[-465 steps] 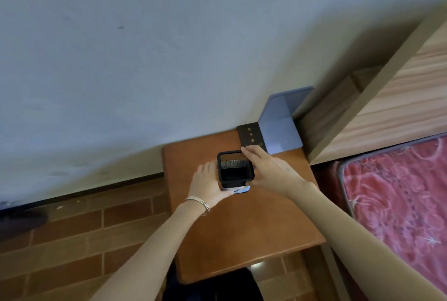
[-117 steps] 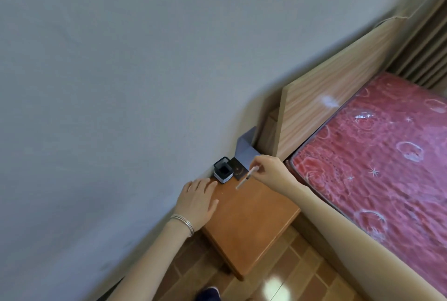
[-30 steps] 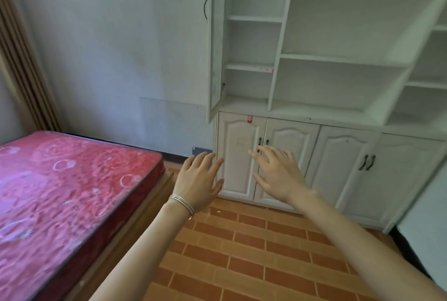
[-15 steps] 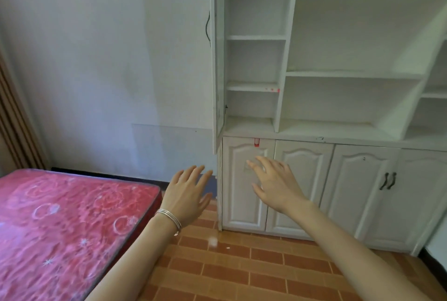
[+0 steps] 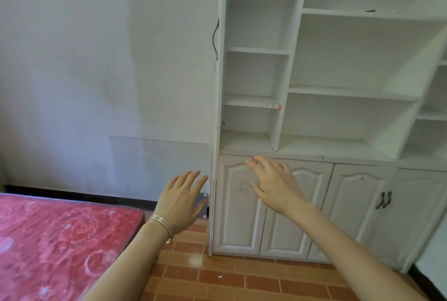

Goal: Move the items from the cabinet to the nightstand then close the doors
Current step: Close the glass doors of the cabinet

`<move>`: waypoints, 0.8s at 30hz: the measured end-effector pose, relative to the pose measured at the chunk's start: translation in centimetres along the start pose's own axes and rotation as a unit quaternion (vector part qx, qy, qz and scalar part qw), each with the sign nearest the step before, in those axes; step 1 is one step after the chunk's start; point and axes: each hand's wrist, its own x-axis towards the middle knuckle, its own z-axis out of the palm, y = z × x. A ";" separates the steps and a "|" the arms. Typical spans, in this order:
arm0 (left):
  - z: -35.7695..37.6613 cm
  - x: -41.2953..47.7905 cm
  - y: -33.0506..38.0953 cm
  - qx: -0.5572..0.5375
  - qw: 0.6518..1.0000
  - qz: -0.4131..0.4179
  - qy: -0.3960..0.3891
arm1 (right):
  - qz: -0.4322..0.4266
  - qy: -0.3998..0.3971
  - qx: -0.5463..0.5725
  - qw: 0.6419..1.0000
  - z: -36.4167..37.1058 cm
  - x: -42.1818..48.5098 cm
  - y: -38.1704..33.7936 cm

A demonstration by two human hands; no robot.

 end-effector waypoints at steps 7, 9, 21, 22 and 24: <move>4.9 5.9 -5.3 0.014 1.000 0.003 -0.003 | -0.001 -0.019 0.008 1.000 6.6 6.4 1.7; 5.8 8.6 -7.0 0.025 0.999 0.018 -0.008 | -0.002 -0.016 0.013 1.000 7.9 9.6 2.7; 11.6 23.1 -14.6 0.016 0.996 0.081 0.039 | 0.017 -0.007 -0.007 1.000 13.8 21.7 6.6; 12.1 24.3 -15.0 0.017 0.995 0.092 0.044 | 0.021 -0.004 -0.011 1.000 14.2 22.2 7.0; 13.1 26.6 -15.8 0.014 0.992 0.115 0.054 | 0.037 0.000 -0.013 0.999 14.6 23.2 7.8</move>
